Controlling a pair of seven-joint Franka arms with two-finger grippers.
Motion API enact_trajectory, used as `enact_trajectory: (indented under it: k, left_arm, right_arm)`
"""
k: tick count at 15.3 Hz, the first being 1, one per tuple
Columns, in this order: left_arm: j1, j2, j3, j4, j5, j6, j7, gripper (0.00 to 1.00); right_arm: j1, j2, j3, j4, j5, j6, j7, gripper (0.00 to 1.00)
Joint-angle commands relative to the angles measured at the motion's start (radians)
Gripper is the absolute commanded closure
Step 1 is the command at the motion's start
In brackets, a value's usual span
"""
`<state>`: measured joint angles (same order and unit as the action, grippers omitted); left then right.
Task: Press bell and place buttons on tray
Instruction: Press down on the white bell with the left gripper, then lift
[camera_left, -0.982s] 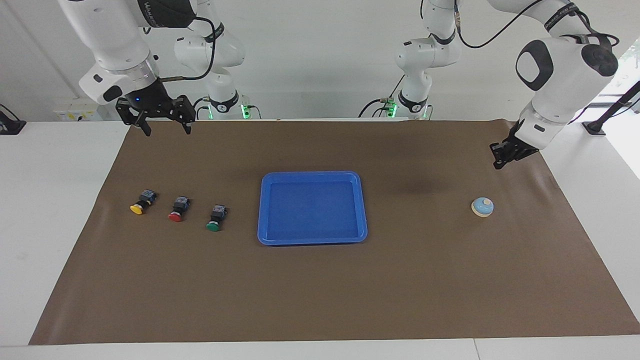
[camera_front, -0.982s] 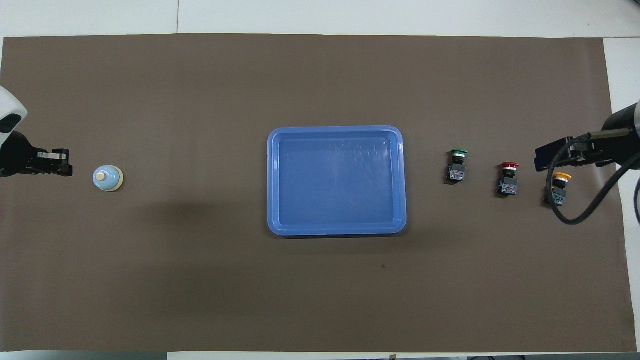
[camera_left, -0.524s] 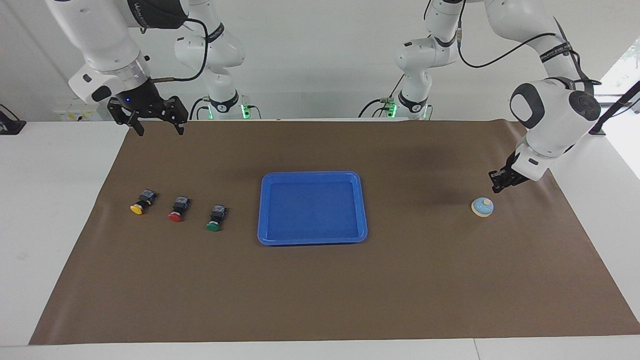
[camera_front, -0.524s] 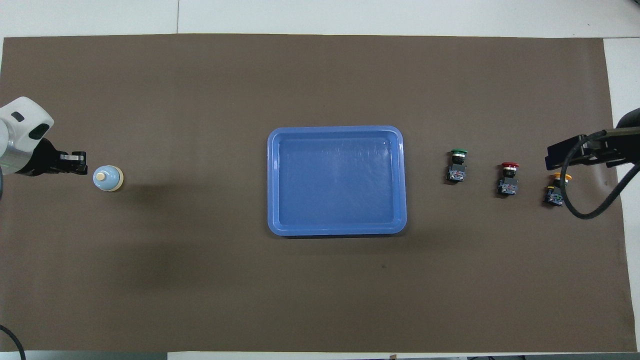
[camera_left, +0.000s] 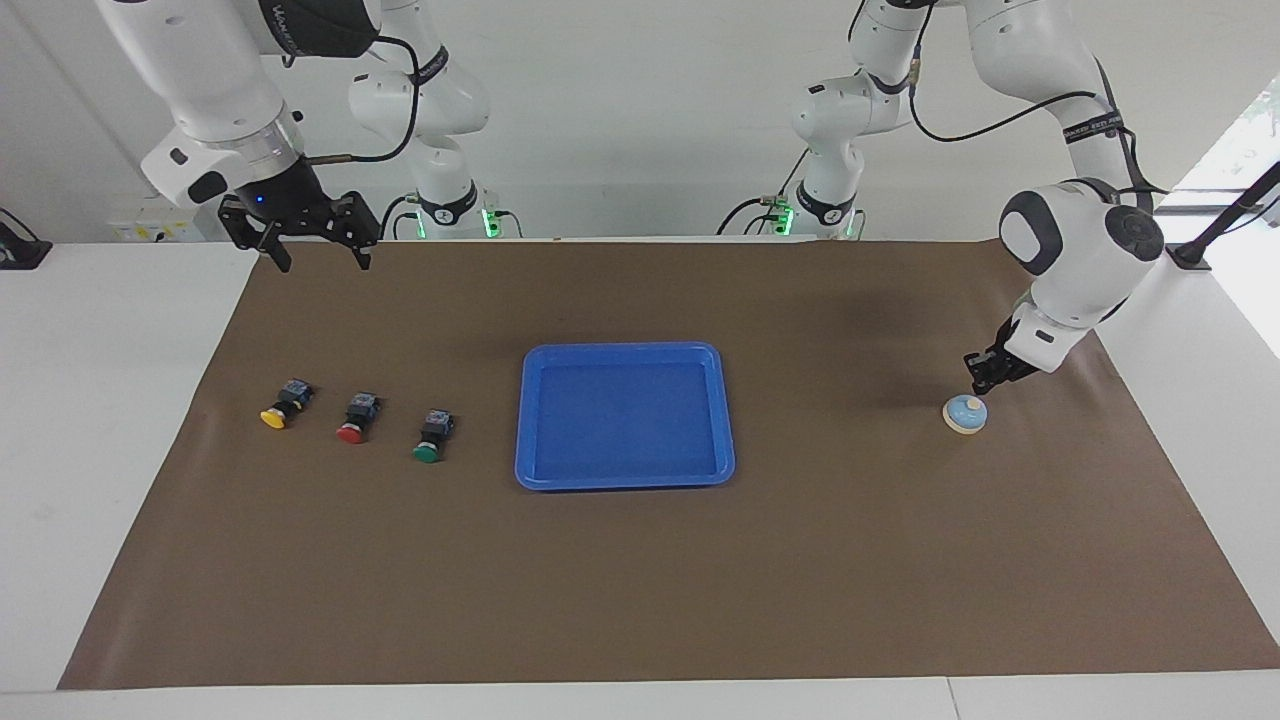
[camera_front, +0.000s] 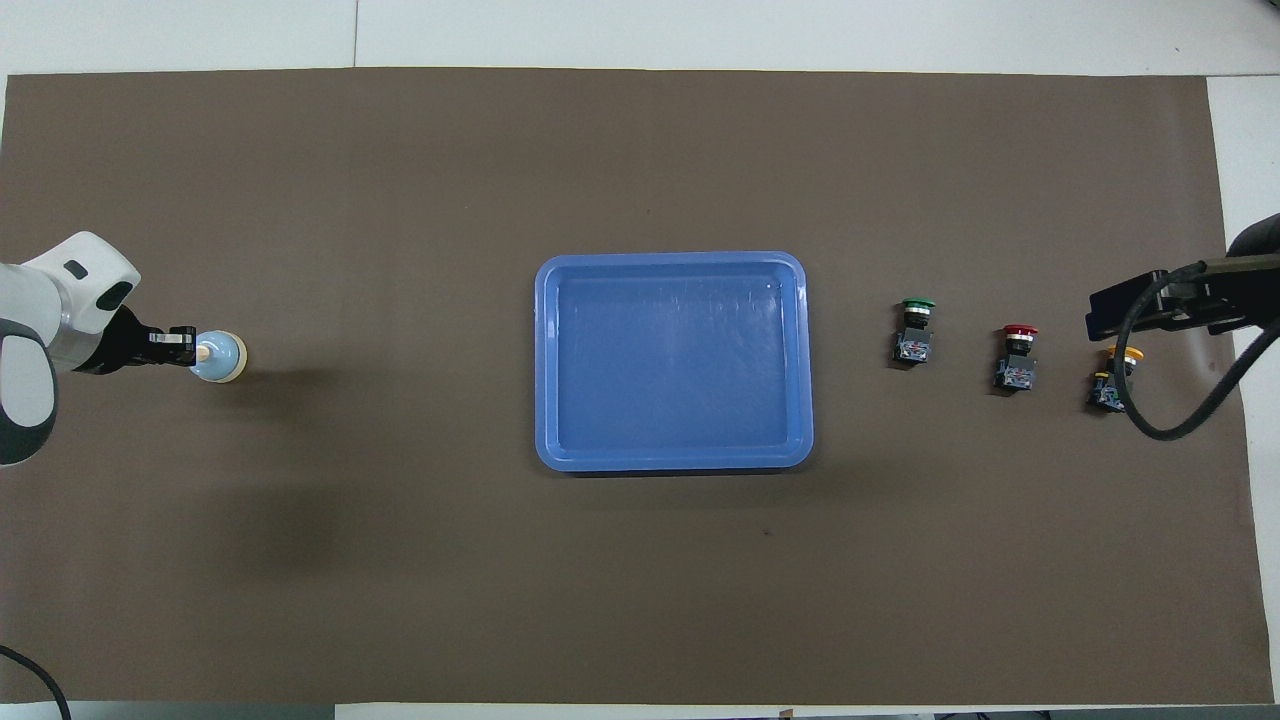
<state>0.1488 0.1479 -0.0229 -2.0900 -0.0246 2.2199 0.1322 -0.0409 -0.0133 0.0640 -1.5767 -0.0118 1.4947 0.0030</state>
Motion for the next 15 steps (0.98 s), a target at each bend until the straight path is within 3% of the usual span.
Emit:
enact_trajectory:
  k: [1, 5, 7, 10, 11, 15]
  left_arm:
    - [0.009, 0.032, -0.005, -0.015, -0.001, 0.06, 0.018, 1.0]
    - [0.015, 0.041, -0.005, 0.001, -0.001, 0.038, 0.023, 1.0]
    - [0.002, 0.032, -0.005, 0.063, -0.001, -0.065, 0.021, 1.0]
    - [-0.012, 0.015, -0.011, 0.246, -0.001, -0.343, 0.015, 0.22]
    - [-0.021, 0.012, -0.011, 0.292, -0.001, -0.417, 0.011, 0.01]
    - [-0.066, -0.117, -0.014, 0.314, -0.001, -0.555, -0.005, 0.0]
  right_arm:
    - [-0.008, -0.008, 0.003, -0.005, 0.015, -0.011, -0.025, 0.0]
    - [-0.011, -0.008, 0.002, -0.006, 0.015, -0.011, -0.028, 0.0]
    - [-0.011, -0.01, 0.002, -0.006, 0.015, -0.011, -0.028, 0.0]
    - [-0.008, -0.01, 0.003, -0.008, 0.015, -0.011, -0.028, 0.0]
    - [-0.005, -0.01, 0.003, -0.006, 0.015, -0.011, -0.029, 0.0]
    - [-0.002, -0.043, 0.006, -0.087, 0.015, 0.051, -0.011, 0.0]
